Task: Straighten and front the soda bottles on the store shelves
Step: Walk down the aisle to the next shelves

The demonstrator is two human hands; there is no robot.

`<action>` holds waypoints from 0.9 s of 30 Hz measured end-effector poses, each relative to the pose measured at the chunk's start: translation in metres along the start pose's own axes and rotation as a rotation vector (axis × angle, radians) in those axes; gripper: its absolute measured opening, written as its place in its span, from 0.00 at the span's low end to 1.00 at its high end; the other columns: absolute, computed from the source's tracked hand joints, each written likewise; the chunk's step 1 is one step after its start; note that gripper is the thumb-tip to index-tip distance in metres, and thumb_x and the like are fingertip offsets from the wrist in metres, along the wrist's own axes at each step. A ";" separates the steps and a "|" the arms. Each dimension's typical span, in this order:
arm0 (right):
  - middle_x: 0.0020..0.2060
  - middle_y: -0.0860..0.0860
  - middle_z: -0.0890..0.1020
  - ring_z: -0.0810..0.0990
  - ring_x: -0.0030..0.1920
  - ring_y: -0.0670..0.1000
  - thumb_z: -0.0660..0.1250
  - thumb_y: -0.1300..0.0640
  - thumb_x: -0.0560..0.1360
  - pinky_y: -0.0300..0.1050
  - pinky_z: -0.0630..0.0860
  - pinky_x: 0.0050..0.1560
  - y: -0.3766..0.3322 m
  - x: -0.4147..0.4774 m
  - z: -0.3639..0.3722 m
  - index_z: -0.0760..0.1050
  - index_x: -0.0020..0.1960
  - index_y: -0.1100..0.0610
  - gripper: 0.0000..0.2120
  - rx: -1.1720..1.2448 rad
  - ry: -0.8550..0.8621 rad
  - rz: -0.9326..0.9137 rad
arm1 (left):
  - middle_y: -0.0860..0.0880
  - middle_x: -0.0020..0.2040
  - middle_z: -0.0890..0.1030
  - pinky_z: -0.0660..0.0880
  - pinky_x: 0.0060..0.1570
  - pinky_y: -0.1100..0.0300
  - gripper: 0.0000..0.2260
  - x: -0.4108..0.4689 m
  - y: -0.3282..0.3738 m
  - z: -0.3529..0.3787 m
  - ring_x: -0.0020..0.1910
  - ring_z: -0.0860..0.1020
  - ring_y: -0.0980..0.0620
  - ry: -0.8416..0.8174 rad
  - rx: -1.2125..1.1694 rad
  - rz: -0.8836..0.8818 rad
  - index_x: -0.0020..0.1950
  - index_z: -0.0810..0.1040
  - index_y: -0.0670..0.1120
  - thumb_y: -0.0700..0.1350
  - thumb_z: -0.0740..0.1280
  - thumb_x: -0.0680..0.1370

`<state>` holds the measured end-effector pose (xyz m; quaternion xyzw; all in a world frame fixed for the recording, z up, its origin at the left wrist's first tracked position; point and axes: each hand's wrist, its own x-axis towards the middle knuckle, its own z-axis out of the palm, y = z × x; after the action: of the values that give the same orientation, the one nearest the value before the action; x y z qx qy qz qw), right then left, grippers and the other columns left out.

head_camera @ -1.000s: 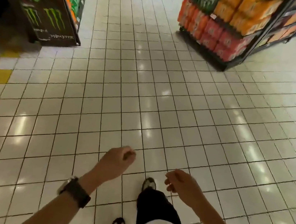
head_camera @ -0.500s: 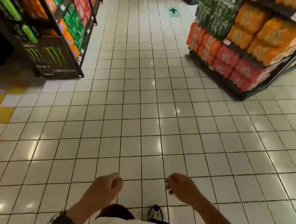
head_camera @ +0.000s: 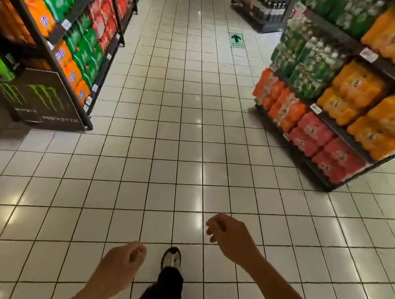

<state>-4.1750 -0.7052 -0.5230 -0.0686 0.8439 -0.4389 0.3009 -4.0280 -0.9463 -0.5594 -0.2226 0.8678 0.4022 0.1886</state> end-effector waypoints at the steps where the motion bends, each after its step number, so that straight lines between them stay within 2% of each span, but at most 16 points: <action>1: 0.37 0.46 0.83 0.82 0.36 0.44 0.63 0.52 0.77 0.38 0.79 0.39 -0.008 0.024 -0.009 0.79 0.42 0.47 0.08 0.010 0.003 0.033 | 0.55 0.34 0.79 0.71 0.33 0.66 0.06 0.032 0.014 -0.013 0.31 0.74 0.60 -0.024 0.020 0.006 0.45 0.76 0.57 0.53 0.61 0.79; 3: 0.37 0.48 0.83 0.82 0.37 0.45 0.64 0.52 0.77 0.44 0.81 0.43 -0.015 0.058 -0.021 0.79 0.42 0.50 0.08 0.004 -0.011 0.086 | 0.57 0.37 0.80 0.70 0.34 0.69 0.06 0.083 0.040 -0.035 0.34 0.76 0.62 -0.071 0.081 0.041 0.44 0.75 0.59 0.54 0.60 0.79; 6: 0.38 0.48 0.83 0.82 0.39 0.47 0.62 0.50 0.77 0.46 0.80 0.46 -0.028 0.106 -0.045 0.78 0.44 0.52 0.08 -0.109 -0.060 0.130 | 0.58 0.37 0.79 0.68 0.32 0.71 0.07 0.154 0.090 -0.067 0.33 0.75 0.63 -0.094 0.075 0.132 0.43 0.74 0.61 0.54 0.60 0.79; 8: 0.41 0.47 0.82 0.81 0.42 0.47 0.60 0.51 0.78 0.43 0.78 0.47 -0.032 0.141 -0.062 0.77 0.46 0.52 0.09 -0.216 -0.112 0.144 | 0.58 0.37 0.78 0.67 0.31 0.71 0.06 0.201 0.124 -0.085 0.34 0.75 0.63 -0.109 0.076 0.173 0.44 0.75 0.60 0.54 0.60 0.79; 11: 0.41 0.46 0.81 0.79 0.42 0.45 0.59 0.50 0.79 0.38 0.75 0.44 -0.038 0.196 -0.087 0.76 0.47 0.49 0.08 -0.340 -0.157 0.159 | 0.58 0.37 0.79 0.68 0.31 0.70 0.07 0.265 0.169 -0.103 0.33 0.75 0.62 -0.119 0.045 0.217 0.46 0.76 0.58 0.54 0.59 0.79; 15: 0.41 0.46 0.81 0.79 0.42 0.46 0.59 0.49 0.78 0.41 0.76 0.44 -0.039 0.285 -0.121 0.75 0.46 0.48 0.08 -0.404 -0.173 0.191 | 0.57 0.37 0.79 0.69 0.32 0.69 0.07 0.346 0.199 -0.114 0.33 0.75 0.60 -0.157 0.016 0.195 0.48 0.77 0.56 0.53 0.60 0.79; 20: 0.41 0.48 0.81 0.79 0.43 0.49 0.59 0.50 0.78 0.45 0.75 0.44 -0.072 0.429 -0.170 0.76 0.46 0.51 0.09 -0.386 -0.188 0.149 | 0.57 0.40 0.79 0.70 0.36 0.68 0.05 0.449 0.219 -0.154 0.37 0.75 0.61 -0.169 0.041 0.049 0.48 0.76 0.57 0.52 0.61 0.80; 22: 0.43 0.49 0.81 0.79 0.44 0.50 0.59 0.50 0.79 0.45 0.75 0.45 -0.105 0.488 -0.194 0.76 0.48 0.52 0.09 -0.406 -0.208 0.132 | 0.54 0.43 0.82 0.76 0.41 0.63 0.05 0.488 0.236 -0.186 0.41 0.79 0.56 -0.142 -0.113 -0.052 0.49 0.77 0.54 0.49 0.62 0.80; 24: 0.45 0.50 0.81 0.79 0.45 0.50 0.58 0.50 0.79 0.45 0.76 0.46 -0.145 0.550 -0.212 0.77 0.50 0.52 0.11 -0.436 -0.222 0.086 | 0.49 0.45 0.84 0.79 0.46 0.54 0.07 0.528 0.253 -0.226 0.42 0.82 0.49 -0.084 -0.408 -0.129 0.53 0.79 0.49 0.46 0.63 0.80; 27: 0.45 0.49 0.80 0.77 0.42 0.49 0.57 0.48 0.80 0.42 0.73 0.40 -0.211 0.633 -0.232 0.75 0.53 0.52 0.11 -0.551 -0.229 -0.045 | 0.46 0.46 0.84 0.79 0.43 0.55 0.10 0.582 0.274 -0.292 0.45 0.83 0.45 0.050 -0.685 -0.157 0.57 0.78 0.46 0.48 0.63 0.80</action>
<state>-4.8506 -0.9111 -0.5405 -0.2156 0.8900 -0.1895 0.3543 -4.7013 -1.1527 -0.5094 -0.3489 0.6672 0.6485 0.1121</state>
